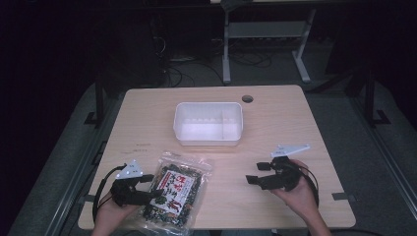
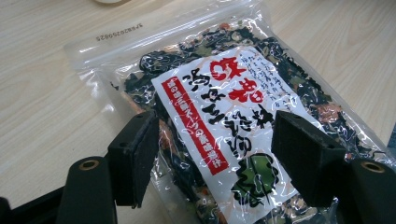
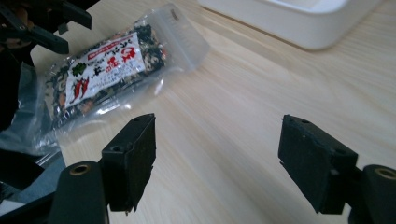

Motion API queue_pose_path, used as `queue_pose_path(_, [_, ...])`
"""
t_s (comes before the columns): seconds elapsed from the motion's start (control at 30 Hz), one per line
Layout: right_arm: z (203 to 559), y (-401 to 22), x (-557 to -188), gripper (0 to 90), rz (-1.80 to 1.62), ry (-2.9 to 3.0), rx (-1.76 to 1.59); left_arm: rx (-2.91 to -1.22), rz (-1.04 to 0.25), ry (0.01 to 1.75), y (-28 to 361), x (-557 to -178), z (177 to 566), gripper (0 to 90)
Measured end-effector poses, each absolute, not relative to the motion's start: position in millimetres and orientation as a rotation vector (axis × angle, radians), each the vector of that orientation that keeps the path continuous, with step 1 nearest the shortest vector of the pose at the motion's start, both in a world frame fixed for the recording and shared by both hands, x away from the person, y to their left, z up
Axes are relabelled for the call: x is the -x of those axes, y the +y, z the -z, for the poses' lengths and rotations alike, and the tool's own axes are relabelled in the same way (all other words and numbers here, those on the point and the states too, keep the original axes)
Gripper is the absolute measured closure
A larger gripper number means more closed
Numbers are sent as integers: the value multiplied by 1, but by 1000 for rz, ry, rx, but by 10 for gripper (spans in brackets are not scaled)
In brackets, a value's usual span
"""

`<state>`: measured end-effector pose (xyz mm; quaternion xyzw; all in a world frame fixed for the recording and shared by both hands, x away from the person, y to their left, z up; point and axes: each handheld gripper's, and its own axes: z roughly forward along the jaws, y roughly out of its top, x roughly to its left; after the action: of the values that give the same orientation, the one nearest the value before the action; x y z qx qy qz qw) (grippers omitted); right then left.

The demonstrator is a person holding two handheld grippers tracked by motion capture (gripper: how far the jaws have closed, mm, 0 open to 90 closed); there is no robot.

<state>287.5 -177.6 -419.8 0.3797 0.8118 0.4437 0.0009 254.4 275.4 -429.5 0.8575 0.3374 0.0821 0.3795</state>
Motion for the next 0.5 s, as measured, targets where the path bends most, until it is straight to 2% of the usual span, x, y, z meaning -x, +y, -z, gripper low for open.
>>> queue_pose_path(0.13, [418, -151, -305, 279, -1379, 2605, -1185, -2194, -206, 870, 278, -255, 430, 341])
queue_pose_path(0.5, [420, -112, -332, 301, -1331, 2698, -1207, -2203, -194, 883, 283, -257, 431, 379])
